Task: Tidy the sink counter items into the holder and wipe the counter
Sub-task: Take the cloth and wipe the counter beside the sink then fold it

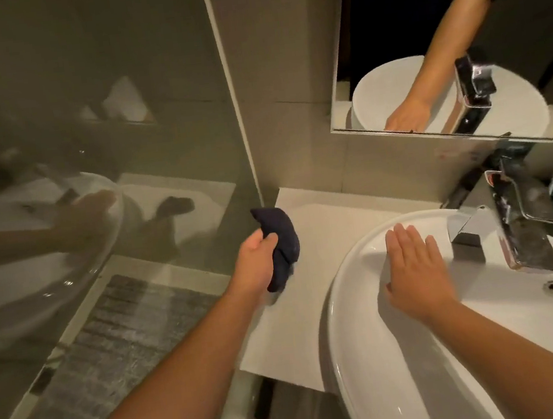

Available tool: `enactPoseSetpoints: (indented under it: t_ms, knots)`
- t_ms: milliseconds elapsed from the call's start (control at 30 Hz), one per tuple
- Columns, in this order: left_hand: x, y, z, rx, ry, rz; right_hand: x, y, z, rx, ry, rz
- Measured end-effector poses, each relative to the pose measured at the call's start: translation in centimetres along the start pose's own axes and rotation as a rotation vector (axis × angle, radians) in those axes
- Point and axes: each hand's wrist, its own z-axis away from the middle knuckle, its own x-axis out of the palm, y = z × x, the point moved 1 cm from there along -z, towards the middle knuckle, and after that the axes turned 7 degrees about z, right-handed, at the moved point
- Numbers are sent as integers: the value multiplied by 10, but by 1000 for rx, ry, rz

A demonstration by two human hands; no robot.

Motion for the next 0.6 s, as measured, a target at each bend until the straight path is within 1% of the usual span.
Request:
enactPoseSetpoints:
  t_ms: [100, 167, 233, 333, 367, 400, 467, 533, 600]
  knots:
    - [44, 12, -75, 272, -121, -529, -1, -2, 0, 10, 30, -50]
    - [84, 8, -117, 432, -243, -821, 1, -2, -1, 20, 76, -80]
    - [125, -10, -143, 552, -459, -1045, 5, -2, -1, 20, 129, -94]
    - [167, -53, -157, 652, -875, -1368, 10, -4, -4, 49, 175, -128]
    - [171, -67, -160, 703, -956, -1458, 11, -5, -5, 57, 182, -140]
    - [171, -76, -164, 757, -988, -1506, 13, -6, -7, 65, 189, -144]
    - [166, -82, -168, 817, -1010, -1519, 16, -5, -8, 70, 185, -132]
    - [153, -81, -166, 816, -1023, -1497, 17, -5, -7, 56, 167, -122]
    - [137, -81, -157, 790, -1002, -1451, 15, -5, -6, 51, 169, -124]
